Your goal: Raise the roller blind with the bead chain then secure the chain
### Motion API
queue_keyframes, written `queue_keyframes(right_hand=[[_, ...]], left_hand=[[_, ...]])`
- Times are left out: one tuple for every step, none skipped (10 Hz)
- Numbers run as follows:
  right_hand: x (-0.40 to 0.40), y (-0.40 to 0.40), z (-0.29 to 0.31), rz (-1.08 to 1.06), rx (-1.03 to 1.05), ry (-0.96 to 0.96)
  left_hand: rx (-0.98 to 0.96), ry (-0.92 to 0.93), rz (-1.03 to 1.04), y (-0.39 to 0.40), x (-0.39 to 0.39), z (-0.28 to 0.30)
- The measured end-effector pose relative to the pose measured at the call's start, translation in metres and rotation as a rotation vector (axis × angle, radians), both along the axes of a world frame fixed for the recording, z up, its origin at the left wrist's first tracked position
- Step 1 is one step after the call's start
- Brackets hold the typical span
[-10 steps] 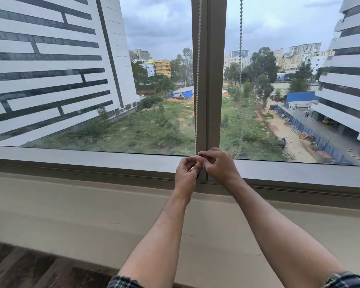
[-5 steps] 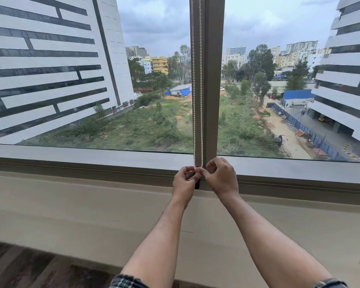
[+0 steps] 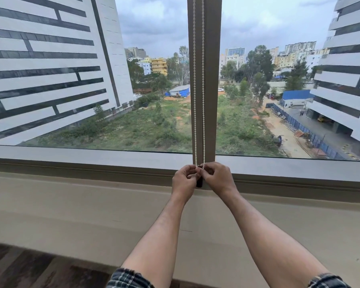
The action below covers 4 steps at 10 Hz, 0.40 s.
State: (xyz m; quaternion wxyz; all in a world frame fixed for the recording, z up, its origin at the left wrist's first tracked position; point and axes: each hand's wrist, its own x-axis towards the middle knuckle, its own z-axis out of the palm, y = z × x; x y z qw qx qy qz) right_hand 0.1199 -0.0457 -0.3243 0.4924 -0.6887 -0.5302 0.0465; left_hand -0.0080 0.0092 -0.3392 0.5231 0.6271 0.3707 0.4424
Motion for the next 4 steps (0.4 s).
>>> queue_keyframes(right_hand=[[0.002, -0.002, 0.001, -0.007, 0.016, -0.011], [0.002, -0.008, 0.006, -0.025, 0.065, -0.051], [0.0, -0.015, 0.01, -0.083, 0.129, -0.113], [0.004, -0.022, 0.023, -0.214, 0.335, -0.323]], left_hand=[[0.071, 0.06, 0.019, -0.003, 0.0, 0.005], [0.179, 0.145, 0.06, -0.007, -0.003, 0.015], [0.274, 0.207, 0.105, -0.013, -0.008, 0.026], [0.541, 0.317, 0.214, -0.012, -0.013, 0.05]])
